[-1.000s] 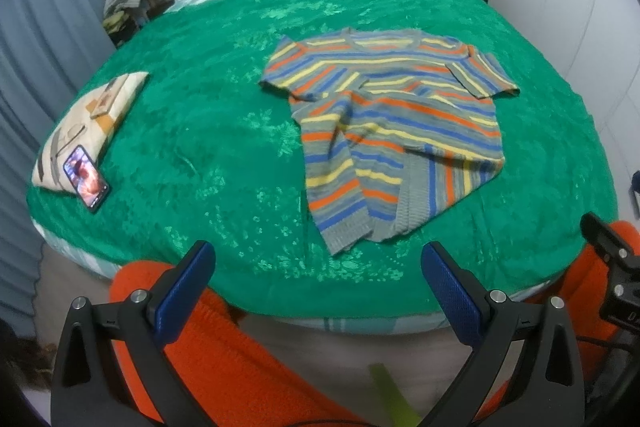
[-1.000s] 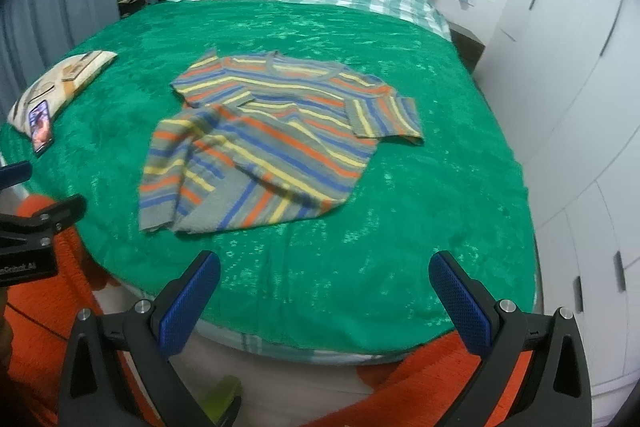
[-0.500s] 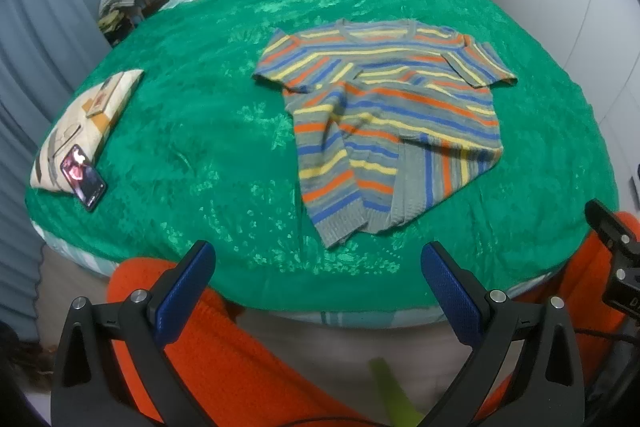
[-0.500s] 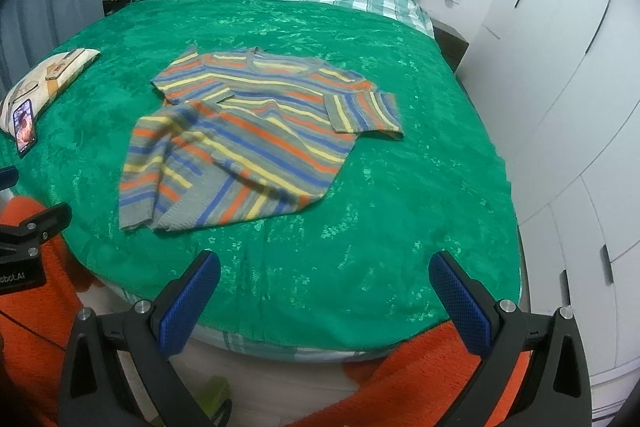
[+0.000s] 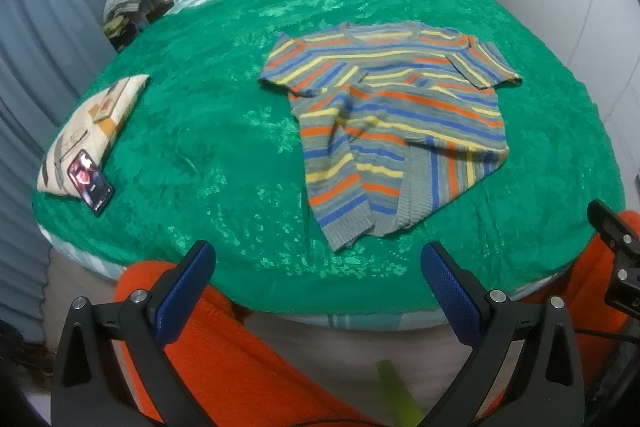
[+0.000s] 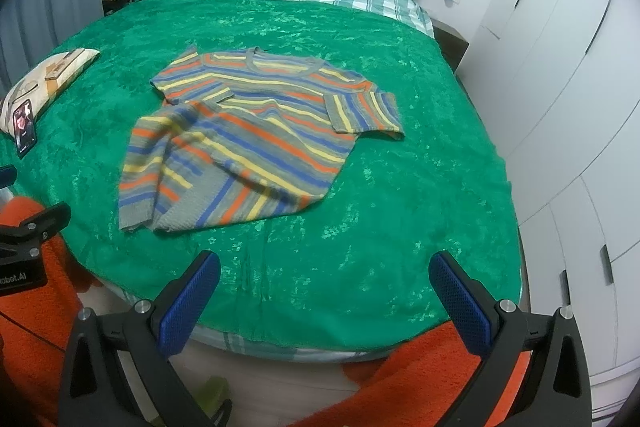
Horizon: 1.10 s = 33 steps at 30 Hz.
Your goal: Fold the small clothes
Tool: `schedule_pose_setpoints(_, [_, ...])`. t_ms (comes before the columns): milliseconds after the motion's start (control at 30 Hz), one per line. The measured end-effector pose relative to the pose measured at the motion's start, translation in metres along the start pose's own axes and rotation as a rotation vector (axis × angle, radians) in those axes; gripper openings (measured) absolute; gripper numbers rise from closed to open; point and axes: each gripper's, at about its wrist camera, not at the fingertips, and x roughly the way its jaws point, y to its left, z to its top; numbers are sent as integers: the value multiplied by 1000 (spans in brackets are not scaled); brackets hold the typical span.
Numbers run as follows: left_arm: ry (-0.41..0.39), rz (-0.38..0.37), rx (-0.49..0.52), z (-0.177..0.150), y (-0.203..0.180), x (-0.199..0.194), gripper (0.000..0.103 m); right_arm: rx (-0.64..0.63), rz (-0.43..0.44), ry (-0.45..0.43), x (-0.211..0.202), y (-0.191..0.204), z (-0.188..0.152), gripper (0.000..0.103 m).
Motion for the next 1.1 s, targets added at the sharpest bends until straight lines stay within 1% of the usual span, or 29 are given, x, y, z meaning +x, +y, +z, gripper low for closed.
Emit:
schedule_pose_setpoints(400, [-6,16,6,1,-1,-1,103,-23,14,0,-1,8,3,103])
schedule_pose_setpoints(1100, [10,41,20,-1,-3,3,103,-28,34,13,2,12,0,103])
